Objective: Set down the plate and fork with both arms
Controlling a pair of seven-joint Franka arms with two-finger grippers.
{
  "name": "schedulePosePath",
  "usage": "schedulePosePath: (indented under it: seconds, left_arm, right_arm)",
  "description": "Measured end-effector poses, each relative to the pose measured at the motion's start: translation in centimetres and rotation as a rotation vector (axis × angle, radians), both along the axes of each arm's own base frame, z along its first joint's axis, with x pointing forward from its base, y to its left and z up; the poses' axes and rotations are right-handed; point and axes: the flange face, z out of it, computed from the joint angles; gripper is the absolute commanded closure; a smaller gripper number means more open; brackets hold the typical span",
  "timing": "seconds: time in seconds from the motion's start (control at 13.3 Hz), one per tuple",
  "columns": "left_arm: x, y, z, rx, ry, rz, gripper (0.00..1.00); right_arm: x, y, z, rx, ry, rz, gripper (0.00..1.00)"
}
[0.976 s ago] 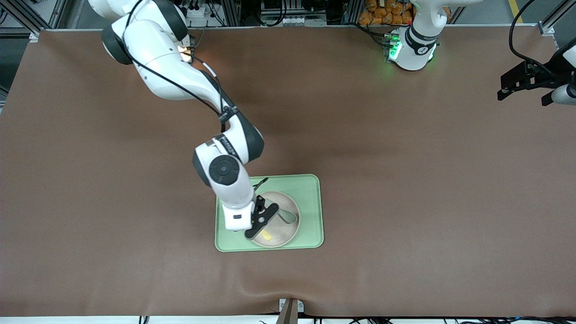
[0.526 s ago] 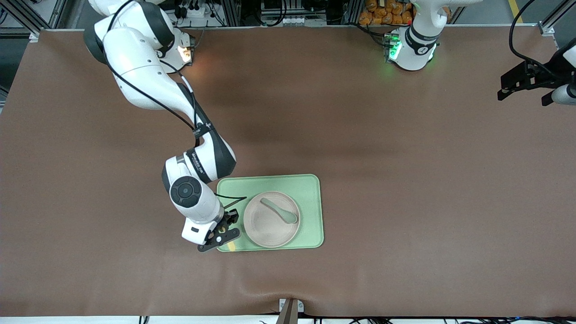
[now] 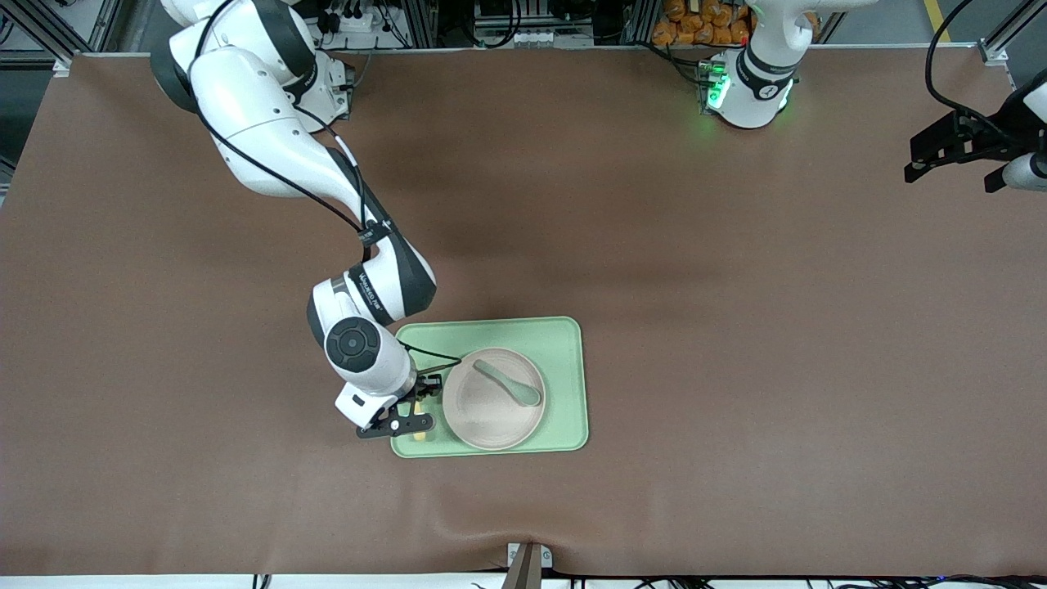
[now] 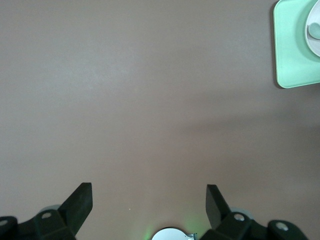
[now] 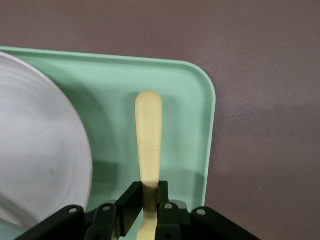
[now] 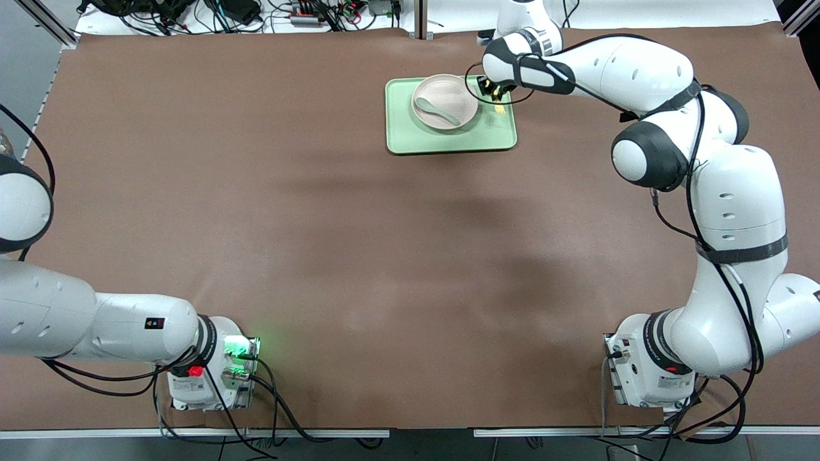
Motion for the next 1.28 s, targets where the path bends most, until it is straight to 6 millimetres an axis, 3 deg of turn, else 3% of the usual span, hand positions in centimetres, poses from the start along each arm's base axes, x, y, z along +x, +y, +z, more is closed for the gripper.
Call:
schedulePosePath:
  seconds: [0.23,0.3,0.38,0.45,0.6,0.83,0.98,1.28]
  left_arm:
    - [0.0,0.0,0.0,0.000,0.000,0.000,0.00]
    - [0.0,0.0,0.0,0.000,0.000,0.000,0.00]
    - [0.0,0.0,0.0,0.000,0.000,0.000,0.00]
    - [0.0,0.0,0.0,0.000,0.000,0.000,0.00]
    - [0.0,0.0,0.0,0.000,0.000,0.000,0.00]
    - [0.0,0.0,0.0,0.000,0.000,0.000,0.00]
    - [0.0,0.0,0.0,0.000,0.000,0.000,0.00]
    - [0.0,0.1,0.0,0.000,0.000,0.001,0.00]
  right_arm:
    - [-0.2,0.1,-0.6,0.011,-0.012,-0.015,1.00]
    - [-0.4,0.1,-1.1,0.017,-0.022,-0.022,0.78]
    - [-0.6,0.1,-1.7,0.020,-0.026,-0.028,0.31]
    - [-0.8,0.0,-2.2,0.021,-0.024,-0.031,0.00]
    - [-0.8,-0.2,-2.1,0.022,-0.028,-0.034,0.00]
    - [-0.7,-0.4,0.4,0.008,-0.008,-0.037,0.00]
    - [-0.1,-1.7,4.0,-0.005,0.017,-0.064,0.00]
    - [2.2,-8.6,13.7,0.086,0.001,-0.168,0.00]
